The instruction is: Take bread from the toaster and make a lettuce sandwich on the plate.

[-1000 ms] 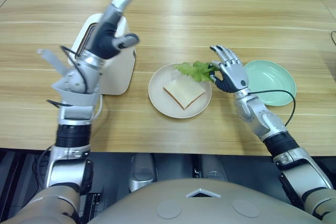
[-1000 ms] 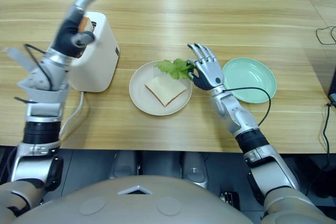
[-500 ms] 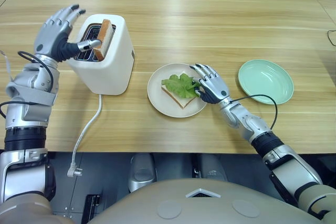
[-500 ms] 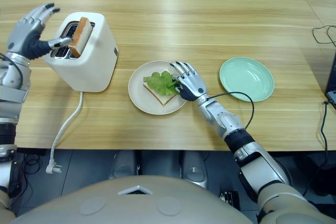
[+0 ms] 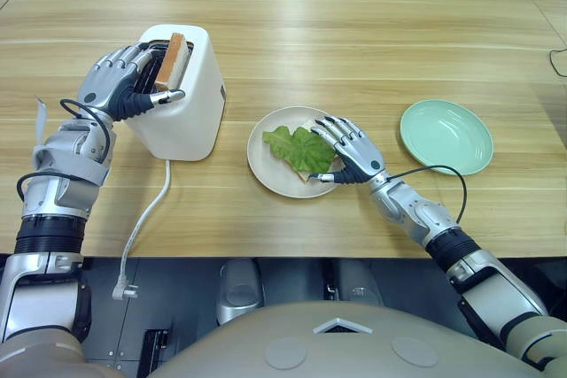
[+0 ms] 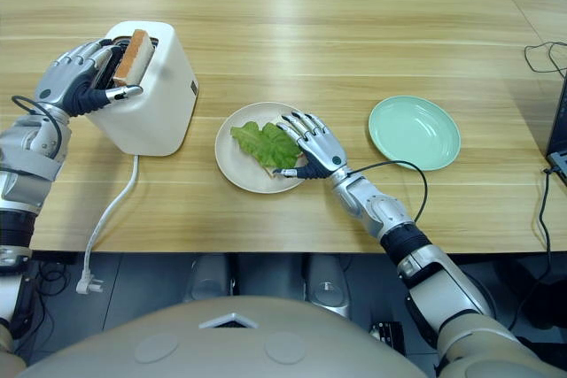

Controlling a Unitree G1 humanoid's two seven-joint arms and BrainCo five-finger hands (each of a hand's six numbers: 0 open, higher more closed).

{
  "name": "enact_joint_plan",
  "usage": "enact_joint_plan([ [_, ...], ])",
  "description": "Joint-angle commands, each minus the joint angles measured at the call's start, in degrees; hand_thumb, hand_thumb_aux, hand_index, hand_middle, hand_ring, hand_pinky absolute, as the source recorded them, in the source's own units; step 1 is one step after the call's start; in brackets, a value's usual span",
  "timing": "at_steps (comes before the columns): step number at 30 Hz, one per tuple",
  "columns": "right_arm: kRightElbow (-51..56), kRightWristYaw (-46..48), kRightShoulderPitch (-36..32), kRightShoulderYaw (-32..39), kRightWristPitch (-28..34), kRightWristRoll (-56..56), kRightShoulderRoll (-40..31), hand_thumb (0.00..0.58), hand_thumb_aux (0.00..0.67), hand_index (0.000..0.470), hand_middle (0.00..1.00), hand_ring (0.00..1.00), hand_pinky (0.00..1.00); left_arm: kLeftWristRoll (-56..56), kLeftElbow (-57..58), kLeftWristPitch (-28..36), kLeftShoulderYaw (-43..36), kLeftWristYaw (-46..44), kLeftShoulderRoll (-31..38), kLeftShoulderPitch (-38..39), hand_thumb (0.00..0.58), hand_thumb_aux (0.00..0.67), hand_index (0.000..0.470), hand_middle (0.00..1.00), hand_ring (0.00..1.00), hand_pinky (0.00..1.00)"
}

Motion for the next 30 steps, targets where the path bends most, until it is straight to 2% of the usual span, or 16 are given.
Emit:
enact_joint_plan([
  [1,-1.0,-0.4,0.3,0.0,-0.1,-0.5,-0.6,0.0,0.0,0.0,0.0,0.0,0.0,-1.5,0.2,-1.0,-1.5,-1.6,-0.2,0.0,0.539,0.491,0.337,0.0,0.0,0.0],
  [2,-1.0,-0.4,0.3,0.0,-0.1,-0.5,-0.6,0.0,0.0,0.0,0.0,0.0,0.0,-2.4,-0.2,-1.4,-1.4,-1.9,-0.4,0.0,0.564,0.56,0.384,0.0,0.0,0.0],
  [3,-1.1,-0.5,0.3,-0.1,0.0,-0.5,-0.6,0.0,0.0,0.0,0.0,0.0,0.0,-3.2,-0.7,-1.8,-1.2,-2.1,-0.6,-0.1,0.58,0.67,0.46,0.0,0.0,0.0],
  [22,-1.5,-1.8,0.4,-0.4,0.5,-0.1,-0.3,0.0,0.0,0.0,0.0,0.0,0.0,-11.7,-2.9,-3.3,5.6,3.3,-3.3,-5.6,0.58,0.67,0.46,0.0,0.0,0.0],
  [23,-1.5,-1.9,0.4,-0.4,0.5,-0.1,-0.3,0.0,0.0,0.0,0.0,0.0,0.0,-12.0,-3.0,-3.4,5.9,3.7,-3.5,-6.0,0.58,0.67,0.46,0.06,0.06,0.06],
  [24,-1.5,-1.9,0.4,-0.4,0.5,0.0,-0.3,0.0,0.0,0.0,0.0,0.0,0.0,-12.1,-3.0,-3.4,6.2,4.2,-3.6,-6.5,0.58,0.67,0.46,0.06,0.06,0.06],
  [25,-1.5,-1.9,0.5,-0.5,0.5,0.0,-0.3,0.0,0.0,0.0,0.0,0.0,0.0,-12.3,-3.0,-3.4,6.5,4.6,-3.7,-7.1,0.58,0.67,0.46,0.29,0.29,0.29],
  [27,-1.6,-1.9,0.5,-0.5,0.6,0.0,-0.2,0.0,0.0,0.0,0.0,0.0,0.0,-12.6,-2.9,-3.5,6.8,5.2,-3.9,-8.0,0.58,0.67,0.46,0.29,0.29,0.29],
  [28,-1.6,-1.9,0.5,-0.5,0.7,0.0,-0.2,0.0,0.0,0.0,0.0,0.0,0.0,-12.8,-2.9,-3.5,6.9,5.4,-4.0,-8.3,0.58,0.67,0.46,0.51,0.51,0.51],
  [29,-1.7,-1.9,0.5,-0.5,0.7,0.0,-0.2,0.0,0.0,0.0,0.0,0.0,0.0,-13.0,-2.8,-3.6,7.0,5.6,-4.0,-8.7,0.58,0.67,0.46,0.51,0.51,0.51],
  [30,-1.7,-1.9,0.4,-0.5,0.7,0.0,-0.1,0.0,0.0,0.0,0.0,0.0,0.0,-13.1,-2.8,-3.7,7.1,5.9,-4.0,-9.0,0.58,0.67,0.46,1.0,1.0,1.0],
])
